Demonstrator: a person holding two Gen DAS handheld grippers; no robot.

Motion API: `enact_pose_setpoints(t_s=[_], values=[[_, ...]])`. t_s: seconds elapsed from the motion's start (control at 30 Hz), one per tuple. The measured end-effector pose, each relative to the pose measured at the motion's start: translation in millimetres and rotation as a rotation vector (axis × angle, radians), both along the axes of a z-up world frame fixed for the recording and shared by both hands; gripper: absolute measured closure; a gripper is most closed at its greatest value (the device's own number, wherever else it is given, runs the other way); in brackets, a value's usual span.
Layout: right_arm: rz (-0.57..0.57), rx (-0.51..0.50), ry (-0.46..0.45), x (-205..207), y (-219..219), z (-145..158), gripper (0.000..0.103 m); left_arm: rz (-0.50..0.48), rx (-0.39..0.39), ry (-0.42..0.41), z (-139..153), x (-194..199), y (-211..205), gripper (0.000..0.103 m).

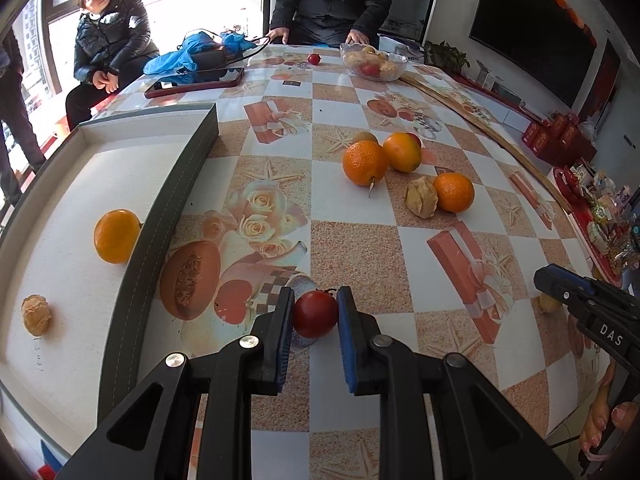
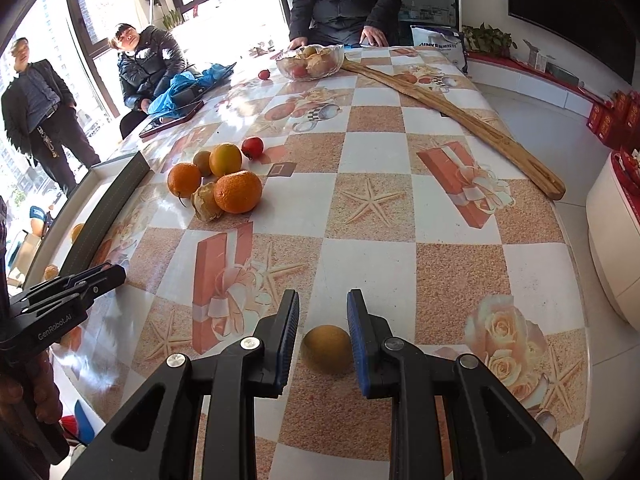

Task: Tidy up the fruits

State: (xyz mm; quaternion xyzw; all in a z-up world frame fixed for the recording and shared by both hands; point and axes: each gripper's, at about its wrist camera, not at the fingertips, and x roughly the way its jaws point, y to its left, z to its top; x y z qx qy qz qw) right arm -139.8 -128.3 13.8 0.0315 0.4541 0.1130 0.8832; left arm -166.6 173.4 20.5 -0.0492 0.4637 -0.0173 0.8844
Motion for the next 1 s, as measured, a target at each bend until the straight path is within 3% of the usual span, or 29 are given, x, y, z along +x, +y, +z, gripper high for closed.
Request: enact_pose_setpoints(t_s=[0.2, 0.43, 0.47, 0.5, 0.53, 0.67, 0.7, 0.77, 0.8, 0.83, 1.0], values=[[0.020, -0.084, -0.007, -7.8, 7.2, -6.4, 0.076, 0.004, -0.002, -0.006, 0.7, -5.3, 4.3, 0.080], [0.016, -0.096, -0.017, -15.5, 3.3, -9.2, 0.073, 0.007, -0.008, 0.002, -2.9, -6.9, 4.6, 0.079], [0.022, -0.093, -0.016, -16.0, 3.8, -9.2, 0.066, 0.008, -0.009, 0.004, -3.7, -7.0, 4.8, 0.080], [0.027, -0.094, -0.016, -17.4, 4.9, -9.3, 0.037, 0.009, -0.007, 0.003, -4.1, -7.3, 4.9, 0.080], [0.027, -0.103, -0.014, -19.1, 6.1, -10.7, 0.016, 0.009, -0.006, 0.002, -4.1, -7.5, 4.7, 0.080], [0.022, -0.149, -0.043, -32.1, 8.8, -17.0, 0.017, 0.009, -0.001, 0.002, -4.2, -8.0, 4.3, 0.079], [0.017, -0.160, -0.049, -34.2, 9.0, -17.1, 0.023, 0.009, 0.002, 0.000, -3.9, -8.6, 4.3, 0.079], [0.003, -0.150, -0.057, -36.9, 6.4, -14.3, 0.046, 0.007, 0.006, -0.001, -3.9, -8.7, 3.9, 0.079], [-0.005, -0.145, -0.056, -37.2, 4.6, -13.1, 0.067, 0.006, 0.006, -0.001, -4.0, -9.0, 3.6, 0.079], [-0.011, -0.132, -0.050, -36.0, 2.4, -12.1, 0.073, 0.004, 0.007, -0.001, -4.0, -8.9, 2.9, 0.079], [-0.019, -0.088, -0.034, -31.2, -3.0, -9.4, 0.073, 0.000, 0.004, 0.002, -3.4, -9.6, 1.3, 0.079]])
